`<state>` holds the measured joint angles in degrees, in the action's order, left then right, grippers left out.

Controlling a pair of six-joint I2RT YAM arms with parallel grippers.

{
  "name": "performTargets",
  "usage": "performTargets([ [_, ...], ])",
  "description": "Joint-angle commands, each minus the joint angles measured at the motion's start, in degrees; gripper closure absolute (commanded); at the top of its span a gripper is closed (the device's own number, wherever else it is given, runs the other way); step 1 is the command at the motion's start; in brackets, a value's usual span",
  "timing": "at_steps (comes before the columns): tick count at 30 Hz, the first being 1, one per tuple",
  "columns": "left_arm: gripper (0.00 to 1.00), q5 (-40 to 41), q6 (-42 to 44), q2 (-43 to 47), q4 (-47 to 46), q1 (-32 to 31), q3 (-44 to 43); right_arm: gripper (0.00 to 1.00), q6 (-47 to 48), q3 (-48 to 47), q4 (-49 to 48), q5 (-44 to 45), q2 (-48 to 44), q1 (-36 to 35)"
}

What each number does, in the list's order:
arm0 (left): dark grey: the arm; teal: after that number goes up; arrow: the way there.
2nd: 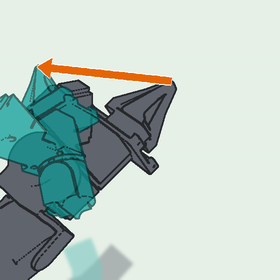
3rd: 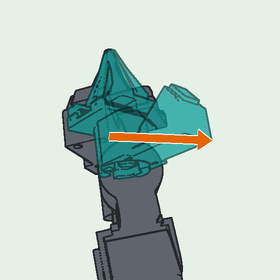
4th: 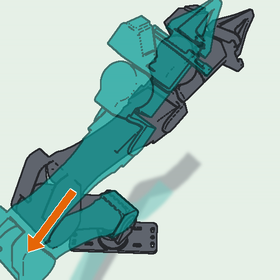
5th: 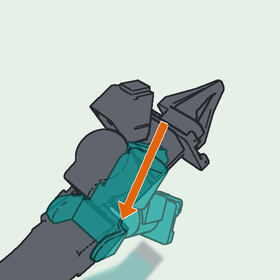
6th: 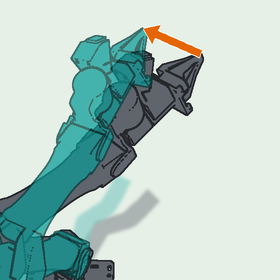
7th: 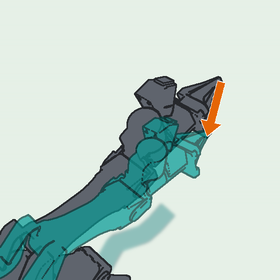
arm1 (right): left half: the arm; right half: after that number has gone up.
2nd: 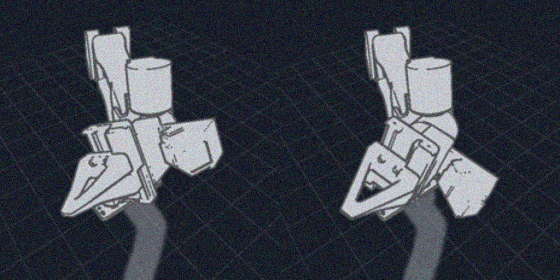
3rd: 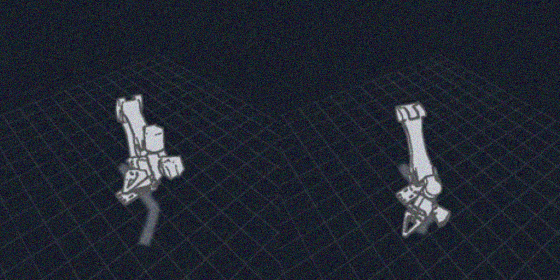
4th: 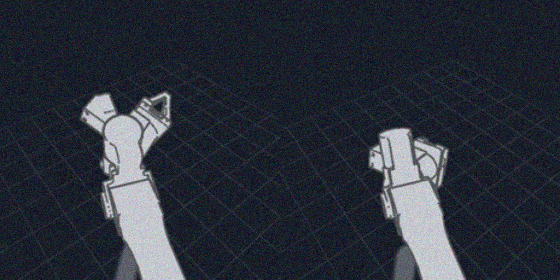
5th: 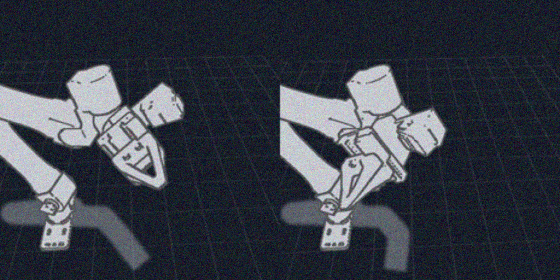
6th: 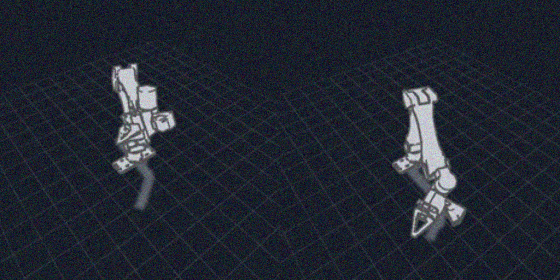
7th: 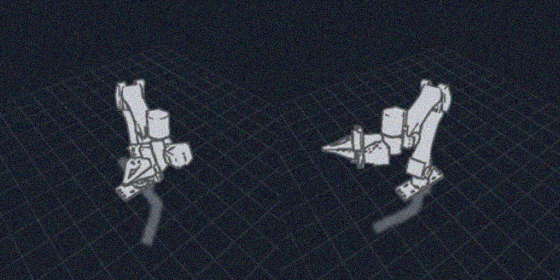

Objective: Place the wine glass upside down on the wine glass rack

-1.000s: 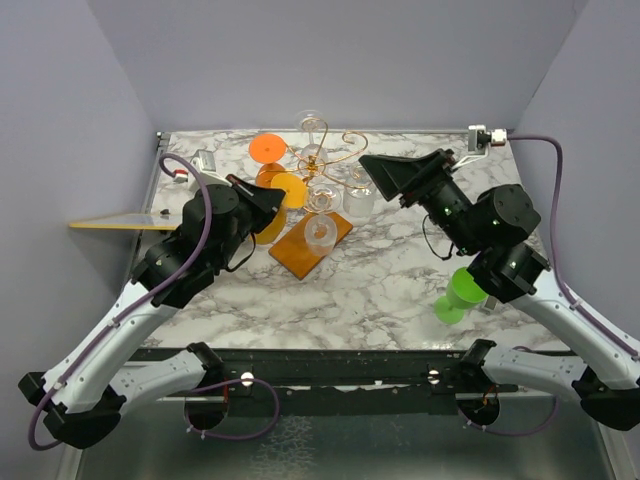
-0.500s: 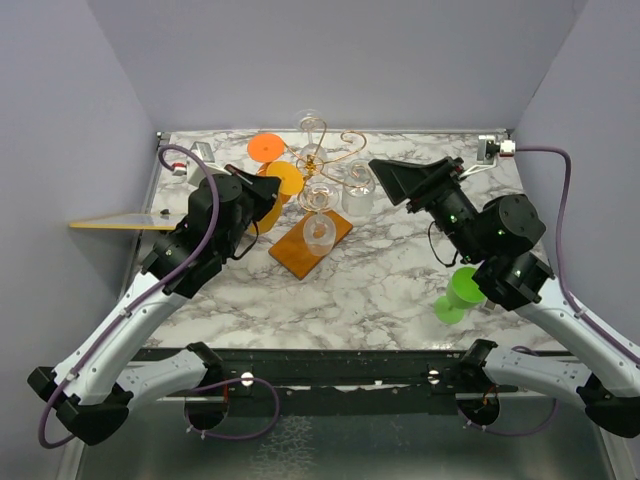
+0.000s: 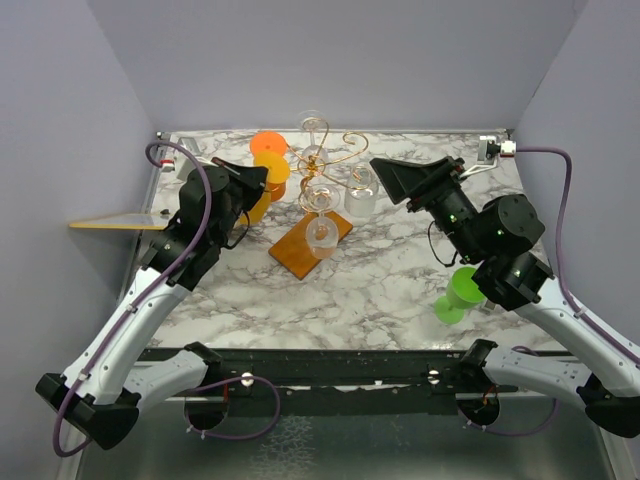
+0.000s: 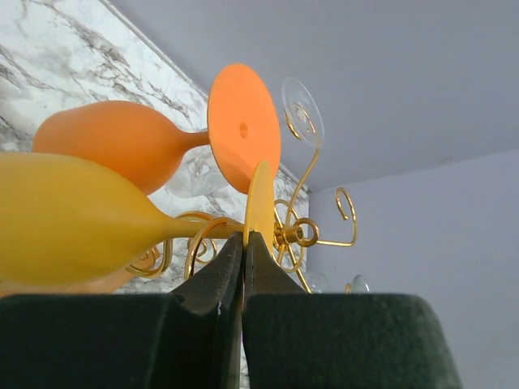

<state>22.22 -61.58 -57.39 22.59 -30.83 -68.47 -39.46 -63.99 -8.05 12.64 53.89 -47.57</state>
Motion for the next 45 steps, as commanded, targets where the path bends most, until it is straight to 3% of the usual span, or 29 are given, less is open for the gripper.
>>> performTargets([
  [1,1.00,-2.87,0.23,0.71,-2.38,1.24,0.57,0.35,-0.18,0.70,-0.38,1.83,-0.18,-0.13],
  [18,1.00,-5.11,0.59,6.95,0.91,1.78,1.80,0.34,-0.66,1.31,1.34,2.42,-0.03,-0.07],
  [37,1.00,-14.03,1.03,5.66,0.00,1.83,3.83,0.35,-2.08,2.63,4.25,5.86,0.33,-0.11],
  [45,0.79,-13.91,1.02,6.19,0.15,2.00,4.96,0.35,-2.37,3.47,4.60,7.12,-0.52,-0.11],
])
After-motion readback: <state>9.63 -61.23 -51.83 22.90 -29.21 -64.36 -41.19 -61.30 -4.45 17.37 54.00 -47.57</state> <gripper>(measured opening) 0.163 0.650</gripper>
